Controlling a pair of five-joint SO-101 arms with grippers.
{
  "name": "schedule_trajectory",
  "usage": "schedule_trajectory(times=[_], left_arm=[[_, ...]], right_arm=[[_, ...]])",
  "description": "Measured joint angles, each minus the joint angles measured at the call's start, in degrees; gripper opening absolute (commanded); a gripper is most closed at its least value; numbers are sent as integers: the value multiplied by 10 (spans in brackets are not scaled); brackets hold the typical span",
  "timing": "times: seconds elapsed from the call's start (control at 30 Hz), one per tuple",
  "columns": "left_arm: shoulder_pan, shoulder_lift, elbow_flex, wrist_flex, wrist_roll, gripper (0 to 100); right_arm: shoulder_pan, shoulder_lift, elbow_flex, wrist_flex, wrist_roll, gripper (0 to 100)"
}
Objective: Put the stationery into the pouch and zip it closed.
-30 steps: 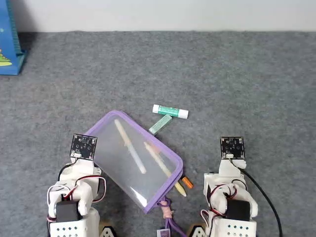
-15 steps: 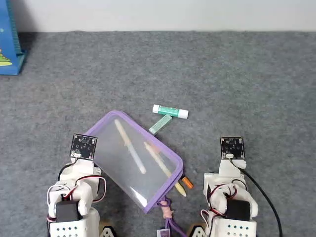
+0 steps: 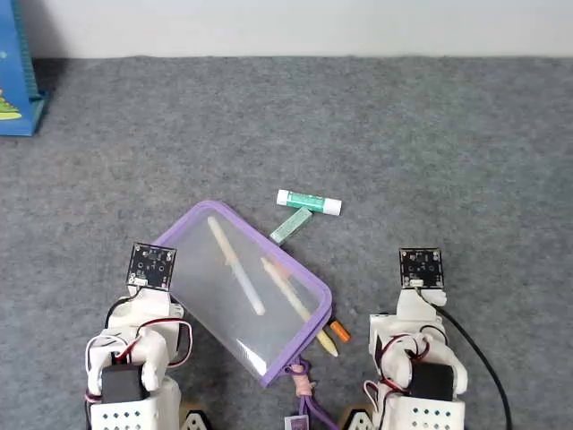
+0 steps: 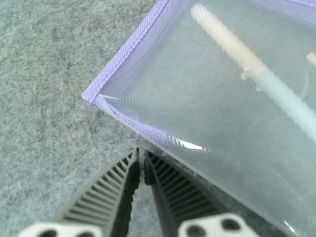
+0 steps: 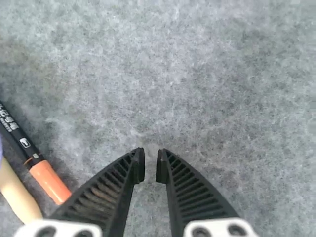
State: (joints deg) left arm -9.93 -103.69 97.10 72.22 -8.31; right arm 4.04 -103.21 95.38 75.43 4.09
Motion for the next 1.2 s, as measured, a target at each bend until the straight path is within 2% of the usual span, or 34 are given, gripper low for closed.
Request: schedule_trajectory(times=[0.13, 0.3, 0.43, 0.6, 0.73, 0.83, 1.0, 1.2], left_arm=[[0, 0, 0, 0, 0, 16], [0, 0, 0, 0, 0, 16], [0, 0, 0, 0, 0, 16], [0, 0, 0, 0, 0, 16], [0, 0, 0, 0, 0, 16], [0, 0, 0, 0, 0, 16], [0, 0, 0, 0, 0, 16], [0, 0, 0, 0, 0, 16]], right_arm=[[4, -1, -18, 3, 0, 53], [4, -4, -113, 55, 0, 7], [-2, -7, -174, 69, 5, 8], [-62, 27, -210, 81, 11, 8], [-122, 120, -270, 98, 11, 8], [-165, 214, -314, 98, -17, 8], [-275, 360, -331, 88, -40, 12], [-378, 448, -331, 53, -45, 41]])
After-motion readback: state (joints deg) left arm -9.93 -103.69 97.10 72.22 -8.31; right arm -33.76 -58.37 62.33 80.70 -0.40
